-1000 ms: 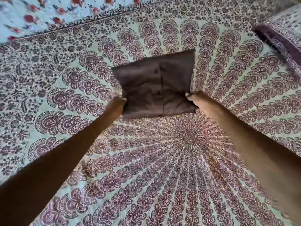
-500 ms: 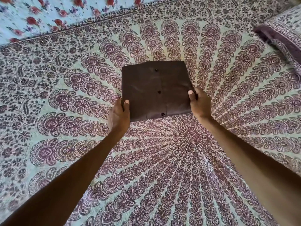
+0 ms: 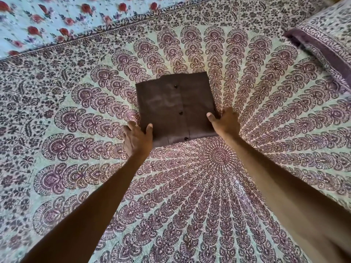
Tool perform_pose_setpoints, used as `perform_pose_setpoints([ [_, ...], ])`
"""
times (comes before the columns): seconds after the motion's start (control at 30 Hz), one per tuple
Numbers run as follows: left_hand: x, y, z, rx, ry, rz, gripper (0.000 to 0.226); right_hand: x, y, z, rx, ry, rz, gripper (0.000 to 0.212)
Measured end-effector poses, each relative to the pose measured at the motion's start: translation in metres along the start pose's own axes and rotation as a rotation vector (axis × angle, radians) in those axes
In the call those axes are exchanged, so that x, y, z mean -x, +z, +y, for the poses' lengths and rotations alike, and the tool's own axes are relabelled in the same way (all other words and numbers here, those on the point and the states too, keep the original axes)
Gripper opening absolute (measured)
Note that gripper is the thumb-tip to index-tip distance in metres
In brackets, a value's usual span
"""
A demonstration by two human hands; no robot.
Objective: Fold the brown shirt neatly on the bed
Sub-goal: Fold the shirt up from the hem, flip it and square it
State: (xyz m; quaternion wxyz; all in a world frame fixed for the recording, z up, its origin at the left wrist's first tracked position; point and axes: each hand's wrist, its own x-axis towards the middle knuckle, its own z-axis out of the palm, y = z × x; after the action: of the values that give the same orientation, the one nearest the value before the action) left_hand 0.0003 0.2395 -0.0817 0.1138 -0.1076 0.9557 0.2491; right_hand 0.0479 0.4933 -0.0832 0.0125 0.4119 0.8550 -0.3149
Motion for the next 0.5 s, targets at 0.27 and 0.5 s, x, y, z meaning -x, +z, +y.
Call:
perform_pose_setpoints([
  [0.27,-0.008,-0.013,0.022,0.683,-0.393,-0.354,0.057,0.008,-0.024,-0.024,-0.557,0.229,-0.454,0.046],
  [0.5,0.126,-0.024,-0.04,0.618,-0.285,-0.491,0.046,0.121,-0.044,0.072,-0.592,0.418,-0.559,0.023],
])
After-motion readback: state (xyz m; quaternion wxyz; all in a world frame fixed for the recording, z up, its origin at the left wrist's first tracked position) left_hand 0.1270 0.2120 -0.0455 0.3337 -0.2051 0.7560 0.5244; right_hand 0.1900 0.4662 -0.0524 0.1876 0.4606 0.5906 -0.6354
